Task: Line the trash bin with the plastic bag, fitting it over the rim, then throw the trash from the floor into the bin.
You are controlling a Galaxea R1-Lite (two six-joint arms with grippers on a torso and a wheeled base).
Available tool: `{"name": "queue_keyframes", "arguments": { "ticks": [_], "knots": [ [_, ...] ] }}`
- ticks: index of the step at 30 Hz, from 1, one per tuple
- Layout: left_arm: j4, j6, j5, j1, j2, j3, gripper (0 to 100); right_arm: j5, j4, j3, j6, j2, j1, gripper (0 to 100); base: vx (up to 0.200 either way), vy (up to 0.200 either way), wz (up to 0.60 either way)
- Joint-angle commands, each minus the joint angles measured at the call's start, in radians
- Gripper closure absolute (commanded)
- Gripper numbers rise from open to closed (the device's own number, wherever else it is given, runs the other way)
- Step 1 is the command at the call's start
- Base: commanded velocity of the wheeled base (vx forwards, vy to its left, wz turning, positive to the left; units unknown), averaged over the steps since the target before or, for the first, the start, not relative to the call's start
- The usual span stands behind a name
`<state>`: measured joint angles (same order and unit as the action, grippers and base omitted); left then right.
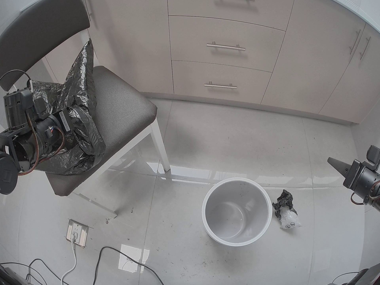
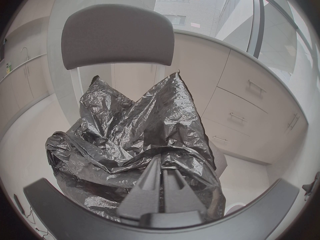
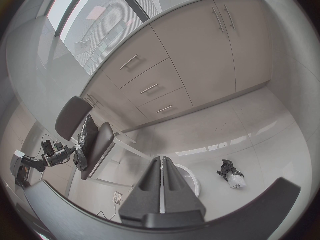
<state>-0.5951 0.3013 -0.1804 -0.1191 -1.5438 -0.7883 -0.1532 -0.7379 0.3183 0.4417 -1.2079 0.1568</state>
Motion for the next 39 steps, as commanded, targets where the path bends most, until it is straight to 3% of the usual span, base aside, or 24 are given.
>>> {"name": "queue_keyframes", "arguments": {
  "ticks": [1,7,13,17,21,27,31,39],
  "knots": [
    [0.000,-0.008,-0.001,0.001,-0.024,0.006,0,0.000,-0.002,-0.004,0.003,-0.021,0.000,100,0.000,0.000,0.00],
    [-0.003,-0.019,0.002,-0.005,-0.064,0.021,0,-0.002,-0.028,-0.018,-0.006,-0.022,0.003,100,0.000,0.000,0.00],
    [-0.095,-0.166,0.004,0.001,-0.116,0.012,0,0.000,-0.040,-0.018,-0.006,-0.029,0.001,100,0.000,0.000,0.00],
    [-0.153,-0.343,0.019,0.001,-0.122,0.017,0,0.000,-0.041,-0.015,-0.001,-0.029,0.001,100,0.000,0.000,0.00],
    [-0.161,-0.607,0.124,0.026,-0.105,0.006,0,0.000,-0.041,-0.015,0.002,-0.032,0.001,100,0.000,0.000,0.00],
    [-0.140,-0.892,0.253,0.092,-0.119,-0.071,0,0.000,-0.041,-0.015,0.002,-0.033,0.001,100,0.000,0.000,0.00],
    [-0.086,-0.964,0.262,0.096,-0.107,-0.095,0,0.000,-0.041,-0.013,0.002,-0.033,0.001,100,0.000,0.000,0.00],
    [-0.041,-0.978,0.260,0.096,-0.068,-0.089,0,0.000,-0.041,-0.013,0.002,-0.033,0.001,100,0.000,0.000,0.00]
  ]
}}
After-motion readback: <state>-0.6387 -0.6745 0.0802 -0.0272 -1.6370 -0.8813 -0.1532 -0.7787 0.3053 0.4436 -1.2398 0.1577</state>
